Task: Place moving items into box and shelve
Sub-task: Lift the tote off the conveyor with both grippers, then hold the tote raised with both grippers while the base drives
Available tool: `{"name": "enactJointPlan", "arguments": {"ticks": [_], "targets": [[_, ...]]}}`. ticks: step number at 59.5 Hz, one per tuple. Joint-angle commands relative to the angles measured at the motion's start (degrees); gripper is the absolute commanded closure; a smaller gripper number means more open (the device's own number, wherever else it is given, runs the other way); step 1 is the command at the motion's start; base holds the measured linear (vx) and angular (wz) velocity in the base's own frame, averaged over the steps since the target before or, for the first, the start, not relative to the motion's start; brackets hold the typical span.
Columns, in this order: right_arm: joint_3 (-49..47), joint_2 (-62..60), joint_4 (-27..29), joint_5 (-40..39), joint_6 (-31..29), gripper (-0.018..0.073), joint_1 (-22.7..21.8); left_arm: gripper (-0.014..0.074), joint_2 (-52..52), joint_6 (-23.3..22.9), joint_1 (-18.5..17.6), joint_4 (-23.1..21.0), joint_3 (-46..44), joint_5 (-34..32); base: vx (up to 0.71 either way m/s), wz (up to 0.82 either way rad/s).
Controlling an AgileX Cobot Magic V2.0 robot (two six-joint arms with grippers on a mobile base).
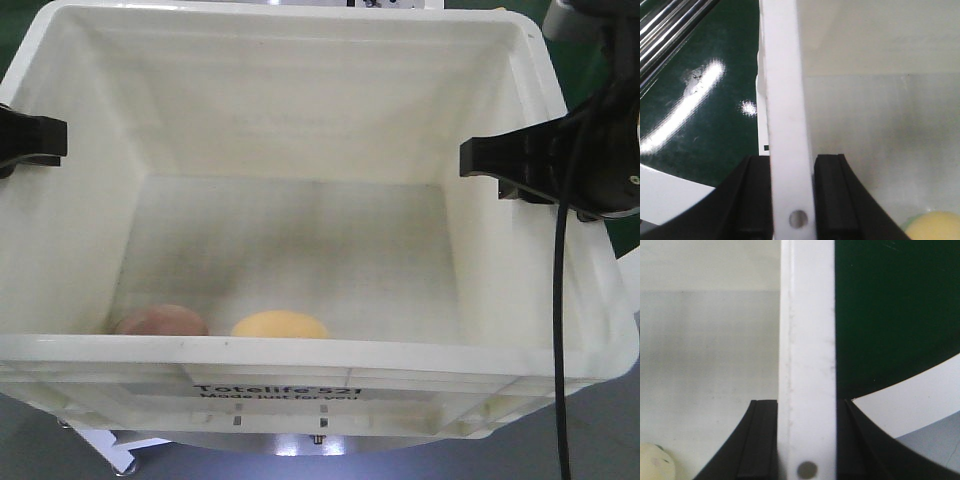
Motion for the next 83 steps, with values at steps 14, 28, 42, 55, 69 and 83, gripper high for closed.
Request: {"name": "enactJointPlan", "arguments": {"ticks": [14, 28, 42, 55, 69, 83], "targets": [[-2.1, -2.4, -8.7, -3.7, 1.7, 0.0432, -0.6, 0.0533, -1.3, -0.7, 0.4, 6.1, -2.0, -5.1, 0.0, 0.0], [-2.1, -2.4, -8.7, -3.3, 2.1, 0.0432, -0.6, 0.0533, -1.3, -0.7, 0.4, 6.1, -2.0, -5.6, 0.0, 0.0], [-2.1, -2.4, -8.7, -3.0, 2.1, 0.0432, -0.6, 0.0533, -1.3, -0.7, 0.4, 5.9, -2.0, -4.3, 0.0, 0.0], [-2.1, -2.4, -8.7, -3.0, 2.1, 0.0432, -0.6, 0.0533, -1.3, -0.7, 0.4, 5.9, -2.0, -4.3, 0.0, 0.0], [-2.1, -2.4, -8.7, -3.0, 2.1, 0.0432, -0.6, 0.0533, -1.3, -0.7, 0.4, 5.9, -2.0, -4.3, 0.0, 0.0], [-2.1, -2.4, -8.7, -2.9, 2.1, 0.0432, -0.6, 0.0533, -1.3, -0.7, 0.4, 5.9, -2.0, -4.3, 0.0, 0.0]]}}
